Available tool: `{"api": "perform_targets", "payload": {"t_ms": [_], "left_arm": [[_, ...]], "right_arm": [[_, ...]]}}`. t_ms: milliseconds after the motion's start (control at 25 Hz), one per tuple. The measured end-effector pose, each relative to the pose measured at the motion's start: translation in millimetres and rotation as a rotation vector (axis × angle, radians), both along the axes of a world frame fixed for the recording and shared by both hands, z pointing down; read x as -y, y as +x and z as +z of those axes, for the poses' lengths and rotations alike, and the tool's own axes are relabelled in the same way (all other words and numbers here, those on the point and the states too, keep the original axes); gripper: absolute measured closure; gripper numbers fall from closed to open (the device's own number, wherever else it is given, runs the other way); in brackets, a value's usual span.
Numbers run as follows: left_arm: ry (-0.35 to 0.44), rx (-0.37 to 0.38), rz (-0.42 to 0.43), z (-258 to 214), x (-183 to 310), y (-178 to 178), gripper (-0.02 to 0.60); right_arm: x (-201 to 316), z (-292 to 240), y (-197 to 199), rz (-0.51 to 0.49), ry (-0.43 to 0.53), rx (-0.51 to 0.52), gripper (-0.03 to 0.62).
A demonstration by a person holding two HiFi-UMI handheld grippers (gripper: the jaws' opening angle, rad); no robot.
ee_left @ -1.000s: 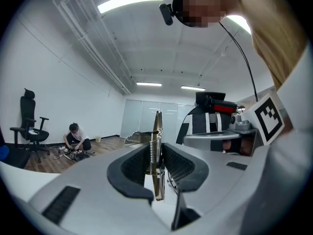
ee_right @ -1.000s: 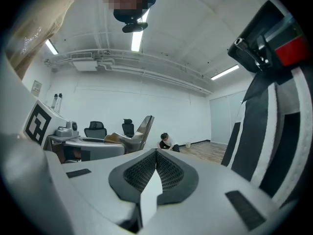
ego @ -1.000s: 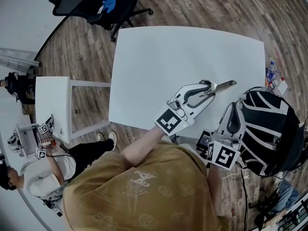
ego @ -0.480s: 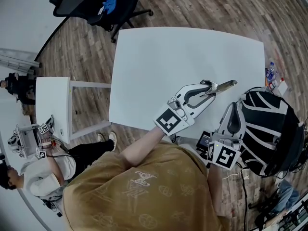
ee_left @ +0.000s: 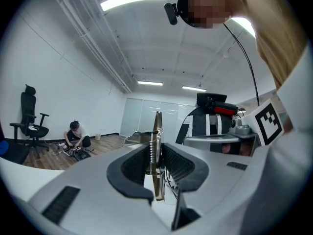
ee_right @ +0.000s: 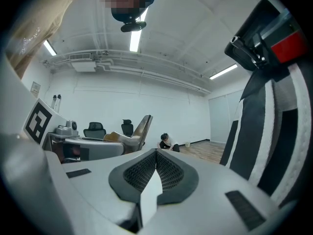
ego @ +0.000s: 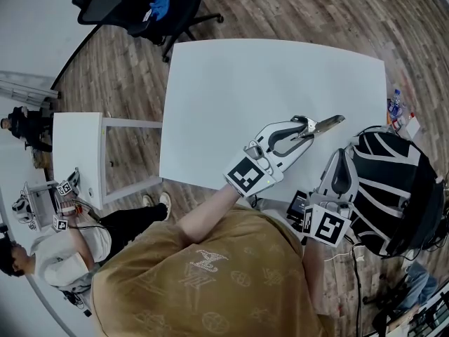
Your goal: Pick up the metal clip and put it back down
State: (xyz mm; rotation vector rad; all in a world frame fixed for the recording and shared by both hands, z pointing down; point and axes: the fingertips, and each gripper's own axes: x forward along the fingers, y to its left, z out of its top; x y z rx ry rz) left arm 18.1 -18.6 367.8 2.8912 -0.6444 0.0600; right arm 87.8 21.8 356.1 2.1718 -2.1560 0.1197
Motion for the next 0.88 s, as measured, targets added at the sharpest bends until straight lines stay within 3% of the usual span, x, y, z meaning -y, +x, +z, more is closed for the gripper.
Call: {"api": "perform_targets", "payload": {"t_ms": [400, 880], "left_arm": [[-0.064, 0.072, -0.027, 25, 9, -4, 0.486], [-0.290, 0.110, -0.047, 81, 19, -4, 0.486]], "right_arm": [[-2, 17, 1, 0.005, -0.035, 0.002, 0.588], [-2, 51, 4, 0.016, -0.111, 0.047, 0.588]]}}
